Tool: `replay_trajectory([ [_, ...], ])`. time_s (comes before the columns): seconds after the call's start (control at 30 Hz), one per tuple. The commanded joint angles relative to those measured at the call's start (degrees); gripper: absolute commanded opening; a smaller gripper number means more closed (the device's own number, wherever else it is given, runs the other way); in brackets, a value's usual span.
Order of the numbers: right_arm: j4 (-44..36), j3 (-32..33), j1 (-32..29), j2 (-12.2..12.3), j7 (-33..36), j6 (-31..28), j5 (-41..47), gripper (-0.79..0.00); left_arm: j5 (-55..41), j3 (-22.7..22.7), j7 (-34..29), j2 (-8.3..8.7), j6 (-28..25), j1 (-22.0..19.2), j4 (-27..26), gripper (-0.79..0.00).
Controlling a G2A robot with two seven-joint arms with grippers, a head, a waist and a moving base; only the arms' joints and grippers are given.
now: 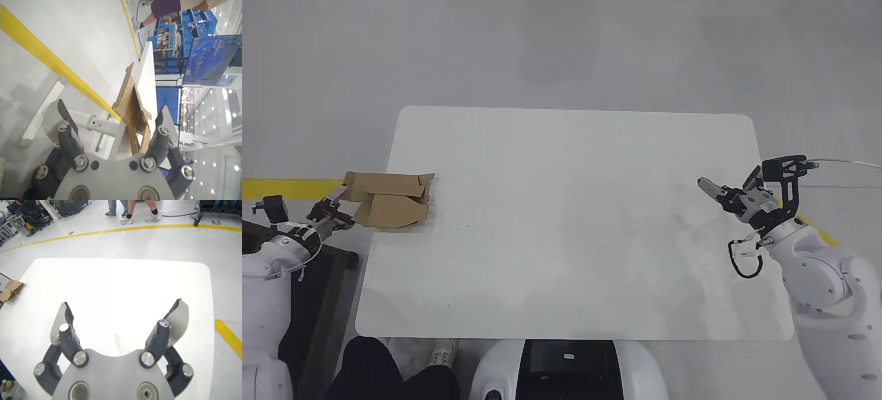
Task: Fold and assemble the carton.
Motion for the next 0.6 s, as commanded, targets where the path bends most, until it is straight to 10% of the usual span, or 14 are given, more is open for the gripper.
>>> replay_trajectory([
  [0.0, 0.0, 0.0, 0.0, 0.0, 0.0, 0.0, 0.0, 0.000, 0.7, 0.7, 0.6, -0.26, 0.4, -0.2, 0.2, 0.000],
  [0.13, 0.0, 0.0, 0.0, 0.0, 0.0, 0.0, 0.0, 0.000, 0.5, 1.8, 1.5, -0.96, 1.7, -1.1, 0.9, 0.000],
  [0.23, 0.0, 0.0, 0.0, 0.0, 0.0, 0.0, 0.0, 0.000, 0.0, 2.4, 1.4, -1.36, 2.3, -1.9, 1.1, -0.203],
  [0.37, 0.0, 0.0, 0.0, 0.0, 0.0, 0.0, 0.0, 0.000, -1.3, 2.6, 0.5, -1.67, 3.0, -3.0, 1.2, -0.760],
  [0.57, 0.0, 0.0, 0.0, 0.0, 0.0, 0.0, 0.0, 0.000, -3.2, 2.7, -0.8, -2.02, 3.8, -4.5, 1.4, -0.785],
])
